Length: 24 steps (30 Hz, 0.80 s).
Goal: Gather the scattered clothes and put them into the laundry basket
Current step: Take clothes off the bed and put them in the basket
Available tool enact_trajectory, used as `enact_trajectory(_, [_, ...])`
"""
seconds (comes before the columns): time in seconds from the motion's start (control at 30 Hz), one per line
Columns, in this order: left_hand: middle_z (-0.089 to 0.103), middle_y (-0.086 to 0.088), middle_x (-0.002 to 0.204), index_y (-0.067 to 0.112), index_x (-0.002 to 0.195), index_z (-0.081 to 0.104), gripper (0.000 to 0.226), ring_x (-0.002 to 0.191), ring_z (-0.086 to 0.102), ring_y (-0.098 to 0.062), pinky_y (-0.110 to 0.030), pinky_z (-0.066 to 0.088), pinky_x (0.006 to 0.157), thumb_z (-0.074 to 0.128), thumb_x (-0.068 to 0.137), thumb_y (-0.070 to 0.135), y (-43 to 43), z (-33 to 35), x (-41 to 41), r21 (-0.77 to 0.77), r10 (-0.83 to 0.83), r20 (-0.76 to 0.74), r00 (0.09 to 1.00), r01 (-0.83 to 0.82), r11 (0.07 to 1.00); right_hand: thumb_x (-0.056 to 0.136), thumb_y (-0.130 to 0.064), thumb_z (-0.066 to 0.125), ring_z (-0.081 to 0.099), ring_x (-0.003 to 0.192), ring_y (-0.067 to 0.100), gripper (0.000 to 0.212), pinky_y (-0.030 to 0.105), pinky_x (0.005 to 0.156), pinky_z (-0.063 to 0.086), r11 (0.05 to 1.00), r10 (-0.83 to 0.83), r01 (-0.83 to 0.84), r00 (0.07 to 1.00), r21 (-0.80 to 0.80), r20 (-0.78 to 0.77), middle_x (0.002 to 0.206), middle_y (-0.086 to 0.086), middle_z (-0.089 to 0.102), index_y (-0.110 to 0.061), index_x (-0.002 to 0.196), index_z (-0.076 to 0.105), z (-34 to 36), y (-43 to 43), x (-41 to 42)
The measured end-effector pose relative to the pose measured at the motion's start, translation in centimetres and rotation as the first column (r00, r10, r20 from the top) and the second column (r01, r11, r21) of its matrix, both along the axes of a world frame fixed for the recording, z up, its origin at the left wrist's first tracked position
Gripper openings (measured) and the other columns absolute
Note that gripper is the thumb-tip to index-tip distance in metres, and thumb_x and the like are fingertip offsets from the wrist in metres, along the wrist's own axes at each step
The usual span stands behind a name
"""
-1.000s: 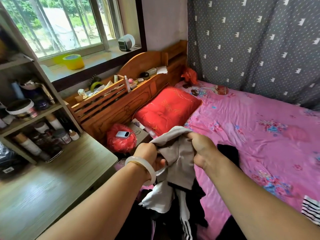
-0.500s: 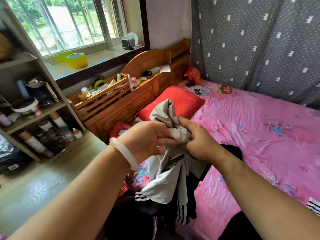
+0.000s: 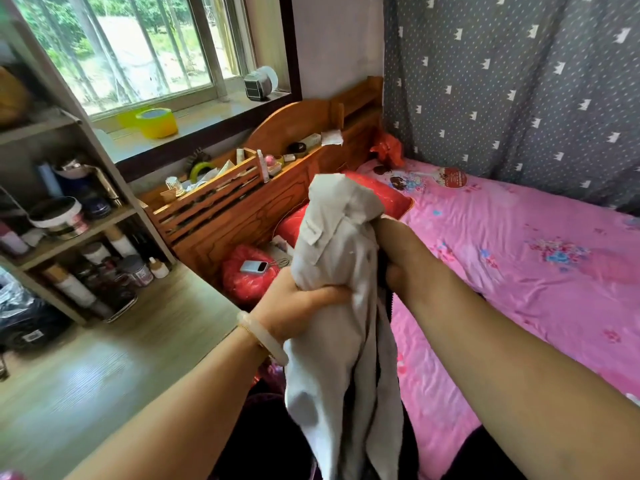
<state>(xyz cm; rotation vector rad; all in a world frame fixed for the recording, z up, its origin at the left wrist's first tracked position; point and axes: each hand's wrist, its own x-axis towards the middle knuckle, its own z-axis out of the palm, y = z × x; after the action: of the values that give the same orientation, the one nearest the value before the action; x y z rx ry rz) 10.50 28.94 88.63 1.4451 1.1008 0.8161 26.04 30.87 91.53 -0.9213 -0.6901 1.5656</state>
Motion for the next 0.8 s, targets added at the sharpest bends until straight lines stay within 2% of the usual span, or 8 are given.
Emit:
enact_trajectory(0.07, [0.074, -0.008, 0.096, 0.016, 0.090, 0.073, 0.025, 0.097, 0.069, -0.024, -0.048, 0.054, 0.091, 0.079, 0.068, 0.007, 0.4, -0.6, -0.3, 0.015, 0.183, -0.002, 0.983, -0.183, 0.983, 0.092, -0.006, 0.055, 0.063, 0.055, 0.015, 0.012, 0.023, 0.051, 0.051, 0.991, -0.131, 0.119, 0.946, 0.058, 0.296, 0.066, 0.007, 0.067, -0.006, 0.084, 0.065, -1.3, 0.7, 0.8])
enact_trajectory(0.13, [0.074, -0.009, 0.091, 0.019, 0.079, 0.072, 0.015, 0.095, 0.069, -0.028, -0.048, 0.055, 0.089, 0.077, 0.068, 0.011, 1.0, -1.2, -1.0, -0.028, 0.319, 0.008, 0.948, -0.319, 0.947, 0.081, -0.003, 0.069, 0.059, 0.070, 0.014, 0.021, 0.025, 0.063, 0.047, 0.961, -0.275, 0.241, 0.765, 0.137, 0.583, 0.081, 0.005, 0.064, -0.009, 0.100, 0.063, -2.9, 1.0, 2.1])
enact_trajectory(0.23, [0.072, -0.012, 0.093, 0.016, 0.081, 0.070, 0.011, 0.094, 0.068, -0.028, -0.046, 0.054, 0.090, 0.071, 0.077, 0.006, 1.2, -1.2, -1.5, -0.101, 0.443, 0.015, 0.896, -0.440, 0.892, 0.077, -0.006, 0.070, 0.056, 0.068, 0.011, 0.016, 0.026, 0.066, 0.048, 0.856, -0.510, 0.405, 0.555, 0.322, 0.657, 0.076, -0.002, 0.062, -0.017, 0.088, 0.064, -4.2, -0.5, 2.9])
enact_trajectory(0.33, [0.072, -0.011, 0.094, 0.016, 0.079, 0.068, 0.007, 0.095, 0.067, -0.025, -0.044, 0.054, 0.091, 0.070, 0.078, 0.009, 1.1, -0.9, -1.0, -0.083, 0.481, -0.027, 0.876, -0.481, 0.873, 0.083, -0.002, 0.064, 0.058, 0.062, 0.014, 0.014, 0.029, 0.060, 0.052, 0.963, -0.256, 0.110, 0.657, 0.246, 0.709, 0.076, 0.003, 0.065, -0.015, 0.090, 0.065, -5.7, -3.0, 0.6])
enact_trajectory(0.43, [0.072, -0.007, 0.095, 0.017, 0.085, 0.070, 0.009, 0.097, 0.067, -0.024, -0.041, 0.053, 0.093, 0.071, 0.078, 0.011, 0.8, -0.9, -0.6, -0.107, 0.434, -0.026, 0.900, -0.435, 0.894, 0.085, -0.004, 0.060, 0.060, 0.105, 0.010, 0.045, 0.022, 0.092, 0.045, 0.985, -0.019, -0.144, 0.456, 0.094, 0.890, 0.122, 0.001, 0.066, -0.013, 0.128, 0.059, -8.7, -3.8, -0.1])
enact_trajectory(0.5, [0.074, -0.005, 0.096, 0.016, 0.095, 0.072, 0.025, 0.096, 0.068, -0.024, -0.043, 0.053, 0.093, 0.076, 0.070, 0.020, 0.5, -0.7, -0.5, -0.175, 0.382, -0.012, 0.924, -0.378, 0.909, 0.089, -0.004, 0.053, 0.054, 0.112, 0.002, 0.055, 0.014, 0.092, 0.040, 0.990, 0.054, -0.139, 0.556, 0.028, 0.829, 0.138, -0.002, 0.055, -0.020, 0.141, 0.047, -8.8, -3.6, 0.7])
enact_trajectory(0.63, [0.076, -0.010, 0.093, 0.016, 0.104, 0.071, 0.031, 0.093, 0.070, -0.030, -0.041, 0.055, 0.086, 0.074, 0.073, 0.017, -0.1, 0.2, -0.9, -0.351, 0.271, 0.102, 0.957, -0.220, 0.910, 0.087, -0.009, 0.041, 0.049, 0.086, 0.007, 0.056, 0.023, 0.073, 0.036, 0.966, 0.259, -0.253, 0.912, -0.062, 0.317, 0.110, -0.005, 0.055, -0.048, 0.124, 0.056, -7.5, -3.9, 1.2])
enact_trajectory(0.8, [0.070, -0.021, 0.107, 0.002, 0.114, 0.067, 0.057, 0.097, 0.068, -0.034, -0.041, 0.052, 0.088, 0.072, 0.059, 0.017, -0.1, 1.8, -2.1, -0.580, 0.109, 0.208, 0.972, 0.033, 0.814, 0.078, -0.009, 0.054, 0.061, 0.110, 0.005, 0.059, 0.023, 0.091, 0.046, 0.836, 0.509, -0.542, 0.824, 0.083, 0.248, 0.121, -0.010, 0.066, -0.022, 0.135, 0.046, -7.0, -5.0, 1.4])
